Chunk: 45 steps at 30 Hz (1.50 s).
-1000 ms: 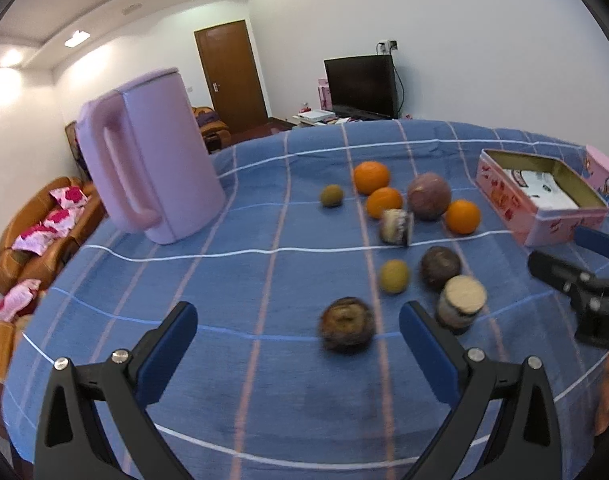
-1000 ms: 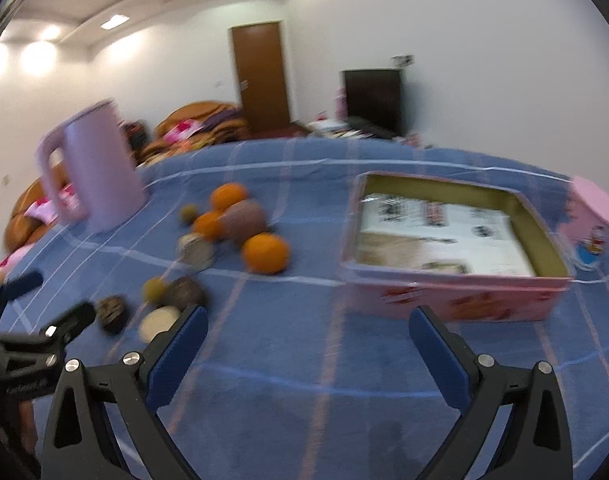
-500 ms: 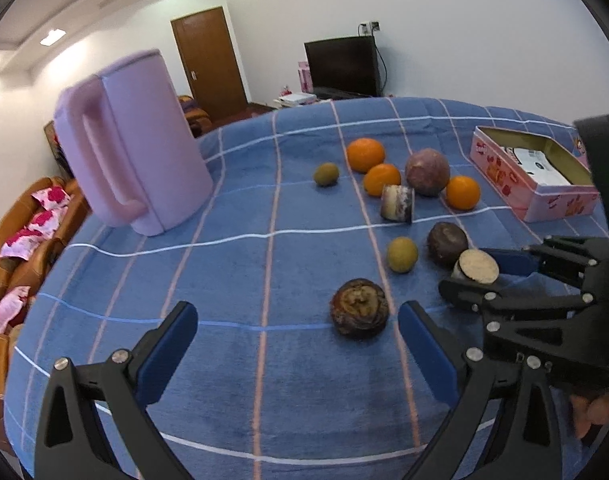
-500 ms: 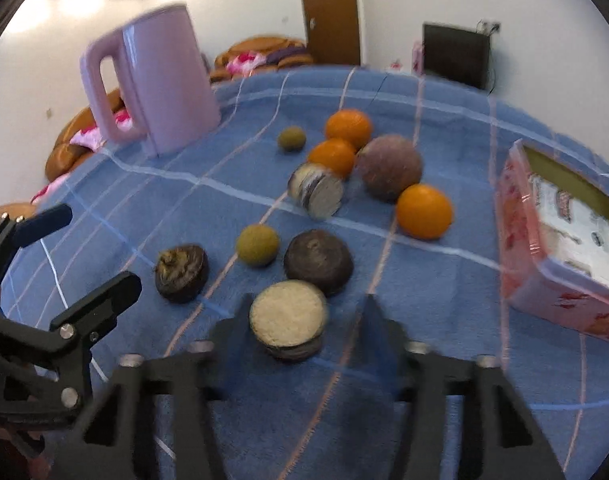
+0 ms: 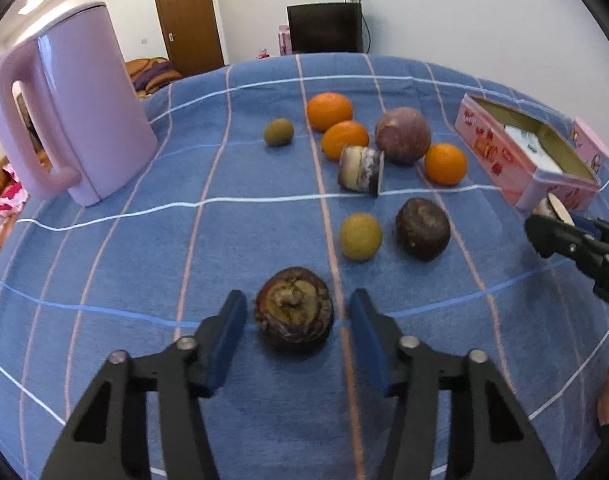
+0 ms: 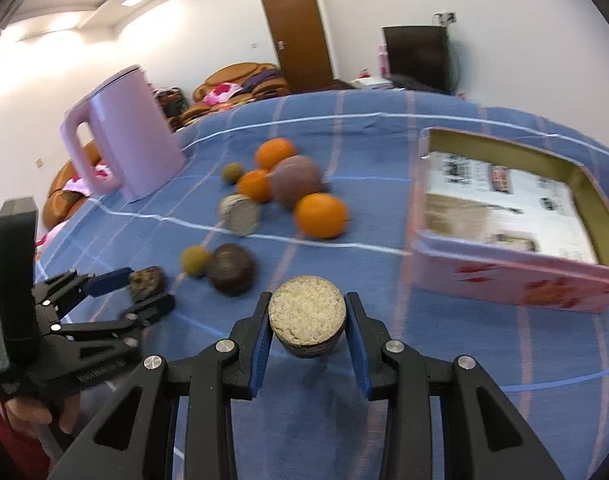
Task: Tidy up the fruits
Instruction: 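Grasp the beige round cake with the right gripper while the left gripper grasps the wrinkled brown fruit, then carry both items into the pink tin and open both grippers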
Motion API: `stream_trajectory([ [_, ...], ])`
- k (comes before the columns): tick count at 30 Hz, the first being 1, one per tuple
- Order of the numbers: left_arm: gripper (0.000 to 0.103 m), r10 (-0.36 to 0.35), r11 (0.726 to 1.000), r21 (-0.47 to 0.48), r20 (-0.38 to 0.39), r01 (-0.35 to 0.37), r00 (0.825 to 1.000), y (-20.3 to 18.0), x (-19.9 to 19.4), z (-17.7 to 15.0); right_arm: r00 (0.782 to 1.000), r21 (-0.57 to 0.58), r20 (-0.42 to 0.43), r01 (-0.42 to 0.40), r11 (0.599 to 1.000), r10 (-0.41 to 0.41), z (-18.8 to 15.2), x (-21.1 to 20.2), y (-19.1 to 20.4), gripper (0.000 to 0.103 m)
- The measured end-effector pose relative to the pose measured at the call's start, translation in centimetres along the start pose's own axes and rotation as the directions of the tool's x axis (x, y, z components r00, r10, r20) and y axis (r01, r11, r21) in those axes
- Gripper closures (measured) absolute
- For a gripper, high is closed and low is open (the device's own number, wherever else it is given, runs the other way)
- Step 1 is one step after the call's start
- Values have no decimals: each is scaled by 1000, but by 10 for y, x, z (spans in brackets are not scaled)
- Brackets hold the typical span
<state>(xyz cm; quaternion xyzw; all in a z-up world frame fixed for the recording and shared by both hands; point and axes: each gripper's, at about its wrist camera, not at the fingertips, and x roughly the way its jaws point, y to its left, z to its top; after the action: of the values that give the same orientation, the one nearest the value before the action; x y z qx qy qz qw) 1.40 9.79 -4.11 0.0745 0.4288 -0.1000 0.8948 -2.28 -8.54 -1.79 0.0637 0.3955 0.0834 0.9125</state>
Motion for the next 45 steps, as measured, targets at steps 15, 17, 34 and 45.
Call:
stream_trajectory([
  [15, 63, -122, 992, 56, 207, 112, 971, -63, -48, 37, 972, 100, 149, 169, 981, -182, 17, -59, -110, 66],
  [17, 63, -177, 984, 76, 223, 164, 959, -85, -49, 52, 960, 101, 149, 222, 970, -235, 24, -59, -126, 66],
  [34, 63, -277, 954, 155, 122, 258, 953, -226, 18, 102, 961, 120, 125, 234, 965, -248, 27, -36, -179, 66],
  [45, 55, -165, 976, 170, 167, 136, 972, -235, 25, 100, 959, 88, 113, 252, 964, -261, 29, -26, -174, 65],
])
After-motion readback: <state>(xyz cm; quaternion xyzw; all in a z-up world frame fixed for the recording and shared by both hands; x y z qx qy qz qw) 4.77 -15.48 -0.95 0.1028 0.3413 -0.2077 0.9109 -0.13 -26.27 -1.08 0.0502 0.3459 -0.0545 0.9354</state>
